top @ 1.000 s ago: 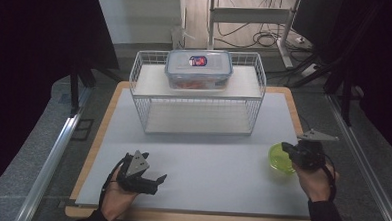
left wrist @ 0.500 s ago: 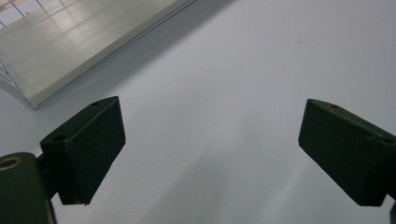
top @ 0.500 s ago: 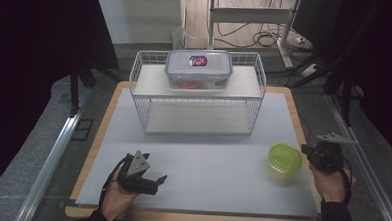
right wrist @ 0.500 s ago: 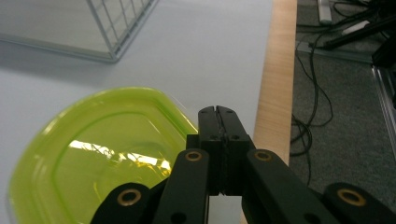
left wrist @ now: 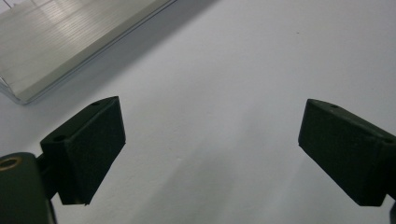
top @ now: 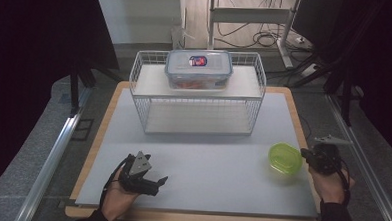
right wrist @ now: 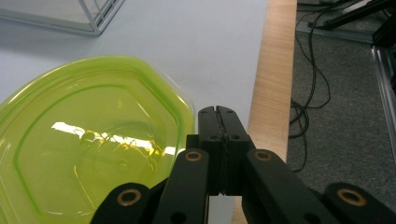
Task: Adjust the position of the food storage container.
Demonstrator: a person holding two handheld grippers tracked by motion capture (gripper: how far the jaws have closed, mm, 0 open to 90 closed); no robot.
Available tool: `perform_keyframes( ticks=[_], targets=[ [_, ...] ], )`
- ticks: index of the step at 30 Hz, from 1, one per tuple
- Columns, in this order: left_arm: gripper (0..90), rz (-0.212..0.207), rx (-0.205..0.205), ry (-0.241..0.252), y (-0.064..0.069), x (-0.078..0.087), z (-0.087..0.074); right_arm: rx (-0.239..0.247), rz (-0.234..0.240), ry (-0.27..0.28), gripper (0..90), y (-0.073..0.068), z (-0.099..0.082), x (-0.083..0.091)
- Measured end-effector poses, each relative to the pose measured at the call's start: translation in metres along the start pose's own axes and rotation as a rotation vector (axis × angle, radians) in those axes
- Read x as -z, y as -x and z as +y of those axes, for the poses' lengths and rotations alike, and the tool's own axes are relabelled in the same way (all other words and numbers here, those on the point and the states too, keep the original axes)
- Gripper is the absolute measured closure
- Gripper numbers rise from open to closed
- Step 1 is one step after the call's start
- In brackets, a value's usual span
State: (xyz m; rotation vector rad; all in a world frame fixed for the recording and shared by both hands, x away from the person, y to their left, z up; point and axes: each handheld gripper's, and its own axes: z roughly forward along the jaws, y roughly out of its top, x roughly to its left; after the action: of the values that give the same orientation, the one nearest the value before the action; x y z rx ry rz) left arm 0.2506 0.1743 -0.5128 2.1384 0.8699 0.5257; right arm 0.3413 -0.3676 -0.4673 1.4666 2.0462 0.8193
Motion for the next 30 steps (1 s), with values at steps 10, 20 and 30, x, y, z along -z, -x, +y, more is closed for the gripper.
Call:
perform_keyframes(
  ticks=[10, 20, 30],
  targets=[
    [7.2, -0.002, -0.005, -0.012, 0.0, -0.001, 0.0, -0.012, 0.007, -0.015, 89.9, -0.002, -0.001, -0.002],
    [7.2, -0.005, -0.002, -0.015, 0.001, -0.002, 0.0, 0.011, 0.044, -0.02, 89.9, -0.021, 0.002, -0.005],
    [7.2, -0.005, -0.009, -0.019, 0.002, -0.003, 0.0, 0.045, 0.056, -0.027, 85.6, -0.041, 0.004, -0.006]
  ],
)
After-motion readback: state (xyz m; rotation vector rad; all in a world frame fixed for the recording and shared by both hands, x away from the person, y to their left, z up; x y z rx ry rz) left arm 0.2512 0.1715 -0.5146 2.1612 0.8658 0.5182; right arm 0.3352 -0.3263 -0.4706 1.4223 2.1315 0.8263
